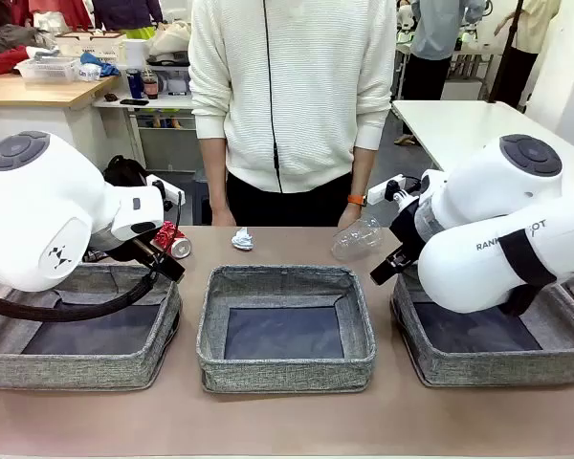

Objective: Sort the waste into the appropriate baskets.
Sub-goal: Pick up the waste item pointed out by the person.

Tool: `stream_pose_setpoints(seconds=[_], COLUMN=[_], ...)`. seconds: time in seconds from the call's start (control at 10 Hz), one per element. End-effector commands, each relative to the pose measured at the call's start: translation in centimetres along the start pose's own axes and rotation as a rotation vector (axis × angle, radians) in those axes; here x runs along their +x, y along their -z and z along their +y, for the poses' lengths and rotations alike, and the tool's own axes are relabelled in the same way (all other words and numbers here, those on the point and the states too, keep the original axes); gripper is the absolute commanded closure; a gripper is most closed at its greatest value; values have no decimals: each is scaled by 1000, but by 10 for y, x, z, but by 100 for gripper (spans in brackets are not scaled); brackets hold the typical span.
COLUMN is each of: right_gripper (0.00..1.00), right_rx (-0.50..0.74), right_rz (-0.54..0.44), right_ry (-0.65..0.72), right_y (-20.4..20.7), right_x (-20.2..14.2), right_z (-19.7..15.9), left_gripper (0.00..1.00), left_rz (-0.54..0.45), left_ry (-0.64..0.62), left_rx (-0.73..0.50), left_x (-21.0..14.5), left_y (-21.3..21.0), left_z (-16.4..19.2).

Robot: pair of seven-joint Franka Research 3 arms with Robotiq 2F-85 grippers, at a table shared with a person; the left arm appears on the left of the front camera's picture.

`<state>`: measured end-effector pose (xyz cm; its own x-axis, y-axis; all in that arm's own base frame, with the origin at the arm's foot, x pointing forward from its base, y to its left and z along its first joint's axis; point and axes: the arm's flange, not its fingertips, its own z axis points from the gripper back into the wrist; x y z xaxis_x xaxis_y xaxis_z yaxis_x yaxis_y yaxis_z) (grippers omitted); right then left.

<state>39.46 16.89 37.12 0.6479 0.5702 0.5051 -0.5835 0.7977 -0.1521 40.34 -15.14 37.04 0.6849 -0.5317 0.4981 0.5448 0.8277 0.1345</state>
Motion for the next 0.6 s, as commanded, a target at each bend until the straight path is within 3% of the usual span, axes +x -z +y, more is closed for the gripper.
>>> stream_pose_setpoints(seconds=[0.0, 0.5], right_gripper=[0, 0], right_rx=[0, 0], right_rz=[0, 0], right_ry=[0, 0], right_y=[0, 0], right_x=[0, 0], right_z=[0, 0], left_gripper=[0, 0], left_rz=[0, 0], left_ry=[0, 0], left_rx=[0, 0], left_x=[0, 0], left_y=[0, 0], left_z=[0, 0])
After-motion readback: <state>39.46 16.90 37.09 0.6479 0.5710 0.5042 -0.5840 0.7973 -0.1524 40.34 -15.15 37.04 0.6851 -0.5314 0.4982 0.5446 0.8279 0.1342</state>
